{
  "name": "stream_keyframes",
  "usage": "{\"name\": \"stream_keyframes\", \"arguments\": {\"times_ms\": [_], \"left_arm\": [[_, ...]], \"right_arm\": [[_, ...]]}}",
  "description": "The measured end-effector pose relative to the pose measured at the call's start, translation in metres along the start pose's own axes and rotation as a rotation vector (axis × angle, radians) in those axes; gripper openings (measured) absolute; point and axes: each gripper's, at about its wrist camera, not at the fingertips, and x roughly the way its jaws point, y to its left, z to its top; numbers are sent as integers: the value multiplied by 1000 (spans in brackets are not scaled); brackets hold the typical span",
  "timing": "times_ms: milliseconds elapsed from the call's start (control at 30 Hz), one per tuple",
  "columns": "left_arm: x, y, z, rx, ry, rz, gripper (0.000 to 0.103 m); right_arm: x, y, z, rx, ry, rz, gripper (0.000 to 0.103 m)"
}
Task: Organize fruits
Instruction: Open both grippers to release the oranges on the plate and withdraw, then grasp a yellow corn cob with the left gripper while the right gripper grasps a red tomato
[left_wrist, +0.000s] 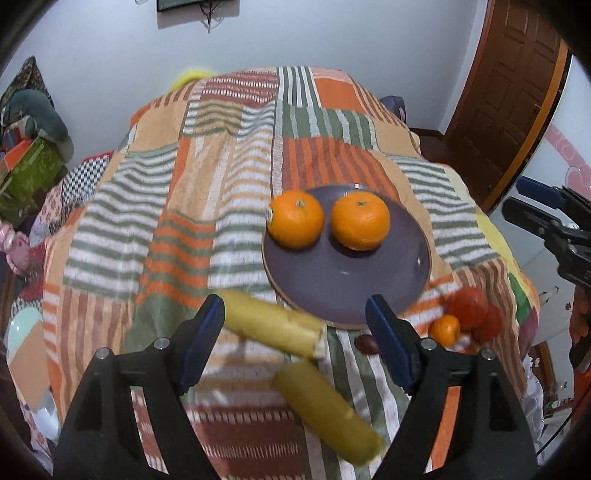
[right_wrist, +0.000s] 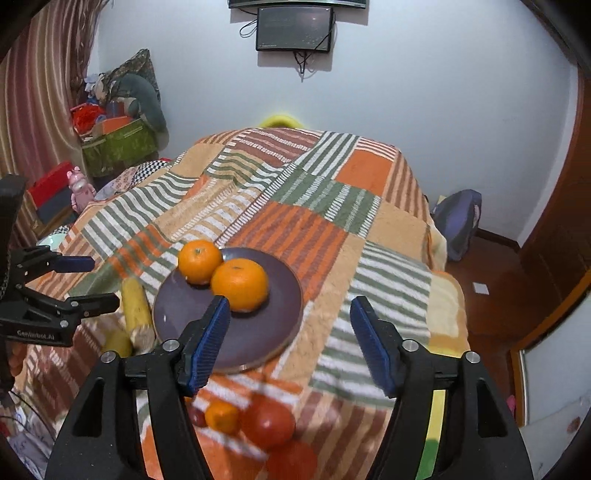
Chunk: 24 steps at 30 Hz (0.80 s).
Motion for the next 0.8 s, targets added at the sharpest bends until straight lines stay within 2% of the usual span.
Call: {"name": "stream_keyframes", "arguments": {"times_ms": [300,600,800], "left_arm": [[14,-8,-40,-6,84,-7,79],[39,-10,-70,-70,180,-43,79],[42,-16,-78,-76,152,-25,78]], "right_arm": [[-15,0,-52,31,33,-27,68],[-5,-10,-90,109,113,6,68],[6,-16,-114,140,179,1,68]]}}
